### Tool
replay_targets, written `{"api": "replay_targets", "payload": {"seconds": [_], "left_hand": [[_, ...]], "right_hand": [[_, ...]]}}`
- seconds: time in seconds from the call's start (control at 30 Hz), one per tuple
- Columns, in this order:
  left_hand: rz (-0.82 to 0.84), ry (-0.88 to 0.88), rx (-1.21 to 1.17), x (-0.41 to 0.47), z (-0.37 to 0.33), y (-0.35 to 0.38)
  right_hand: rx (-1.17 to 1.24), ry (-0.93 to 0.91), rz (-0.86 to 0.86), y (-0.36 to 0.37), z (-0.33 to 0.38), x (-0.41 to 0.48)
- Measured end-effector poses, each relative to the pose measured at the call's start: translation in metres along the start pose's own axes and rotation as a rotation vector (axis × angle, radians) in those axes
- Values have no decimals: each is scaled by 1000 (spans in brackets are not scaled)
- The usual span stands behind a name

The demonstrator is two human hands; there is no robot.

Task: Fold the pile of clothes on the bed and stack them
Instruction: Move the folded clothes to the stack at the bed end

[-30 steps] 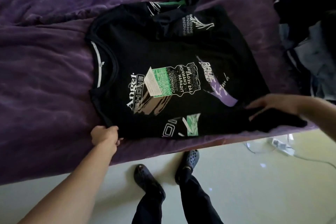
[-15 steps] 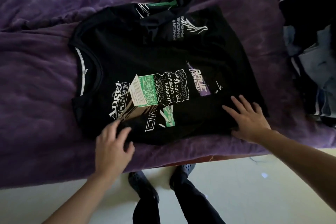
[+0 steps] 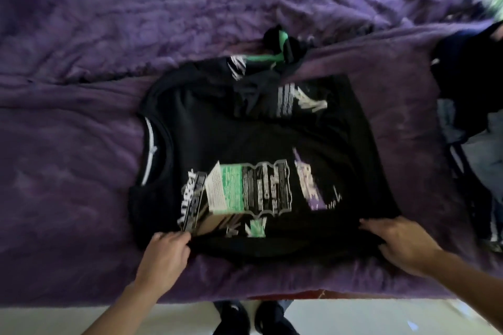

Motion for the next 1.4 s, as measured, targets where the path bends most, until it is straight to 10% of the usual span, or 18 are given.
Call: {"api": "replay_targets", "payload": {"seconds": [0.23,0.47,0.7,0.83,1.0,1.23,1.4], "left_hand": [[92,-288,-352,57,53,-68],[-32,-191,-306,208,86,-157],[-267,-70,56,280,84,-156],[-108,38,136,277,69,-119],[-75,-13,-9,285,77,-104],[-359,-156,-445,327,95,-145],[-202,-349,-668,353,98,-151]], "right_hand": [[531,237,262,-87,-18,51],[550,393,-80,-198,-50,162],[67,528,-344,-233,-39,229],[116,420,-526,-260,-1,261],[298,335,-701,-317,32,341],[467,528,-487,-307,19,391],[625,306,-890,-342,4,296]]}}
Point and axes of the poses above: each hand's wrist, its own x-axis towards the middle knuckle, its own y-axis out of the palm, z = x × y, the point moved 7 cm from there along x, towards the middle knuckle, and after that the axes turned 1 degree about -y, right-handed, at the moved point
